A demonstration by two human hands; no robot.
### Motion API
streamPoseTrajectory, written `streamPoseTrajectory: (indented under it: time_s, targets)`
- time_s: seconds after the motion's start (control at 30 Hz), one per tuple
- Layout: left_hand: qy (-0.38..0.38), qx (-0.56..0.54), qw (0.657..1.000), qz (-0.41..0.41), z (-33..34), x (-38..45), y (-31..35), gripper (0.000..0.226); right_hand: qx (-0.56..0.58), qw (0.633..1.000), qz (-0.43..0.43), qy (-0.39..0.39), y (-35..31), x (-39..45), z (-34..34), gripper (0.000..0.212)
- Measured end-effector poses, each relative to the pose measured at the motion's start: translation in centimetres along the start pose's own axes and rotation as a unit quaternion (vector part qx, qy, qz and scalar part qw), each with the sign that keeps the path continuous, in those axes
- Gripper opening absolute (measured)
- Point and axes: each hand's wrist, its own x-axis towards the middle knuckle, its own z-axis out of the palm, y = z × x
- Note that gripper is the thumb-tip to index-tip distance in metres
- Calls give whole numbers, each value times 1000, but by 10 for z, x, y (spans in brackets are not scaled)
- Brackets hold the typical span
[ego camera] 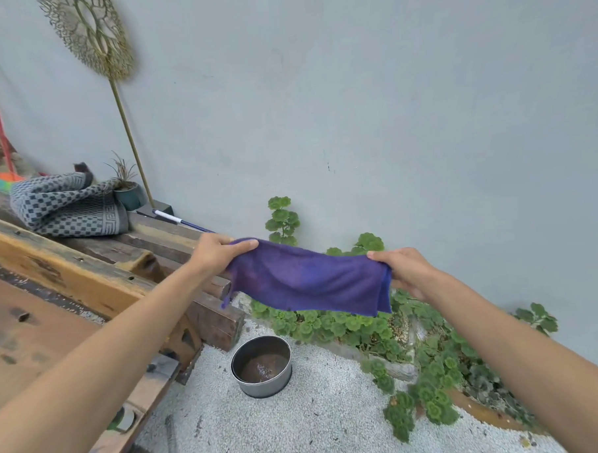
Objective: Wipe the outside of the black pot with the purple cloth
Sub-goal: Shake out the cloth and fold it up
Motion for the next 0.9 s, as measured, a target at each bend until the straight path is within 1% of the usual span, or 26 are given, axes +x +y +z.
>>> streamPoseTrajectory:
  time_s: [0.07, 0.1, 0.17, 0.2, 0.23, 0.3, 0.37, 0.4, 0.5, 0.57, 0.63, 0.67, 0.73, 0.77, 0.83, 0.9]
  targets:
    - [-26, -22, 998, -53, 20, -8, -10, 45, 21, 999, 21, 14, 8, -7, 26, 13]
    - [-44, -27, 996, -70, 30, -13, -15, 46, 20, 999, 25, 14, 13, -11, 38, 15]
    - [-77, -35, 992, -92, 49, -24, -21, 38, 1, 1000, 21, 8, 23, -19, 61, 25]
    - [-94, -36, 990, -97, 59, -30, -23, 30, -14, 1000, 15, 3, 28, -24, 71, 28]
    - [-116, -40, 988, -98, 69, -37, -24, 23, -33, 999, 6, 2, 34, -28, 80, 26]
    - [-170, -56, 980, -87, 86, -49, -24, 15, -83, 996, -16, 8, 42, -38, 93, 20]
    - [-210, -61, 973, -71, 96, -58, -23, 17, -126, 991, -40, 14, 50, -45, 104, 24]
    - [-222, -51, 972, -61, 99, -60, -23, 19, -139, 989, -48, 18, 52, -49, 108, 22]
    - [-248, -17, 968, -37, 102, -66, -22, 31, -159, 985, -65, 30, 59, -60, 115, 10]
    - [-259, 1, 965, -27, 103, -70, -21, 38, -168, 981, -85, 40, 61, -65, 117, 7]
    - [-266, 19, 964, -12, 104, -73, -19, 33, -163, 980, -103, 47, 60, -71, 116, 9]
    - [-270, 26, 963, -4, 105, -74, -18, 37, -171, 978, -114, 46, 59, -74, 116, 10]
    - [-272, 22, 962, 5, 106, -73, -20, 57, -193, 970, -142, 40, 58, -80, 115, 12]
    - [-267, 19, 963, 11, 108, -73, -23, 59, -196, 968, -153, 31, 58, -81, 114, 13]
    - [-246, 31, 968, 37, 108, -72, -29, 51, -201, 967, -155, -1, 61, -82, 109, 17]
    - [-237, 68, 967, 65, 105, -70, -35, 44, -172, 976, -120, -63, 64, -79, 102, 27]
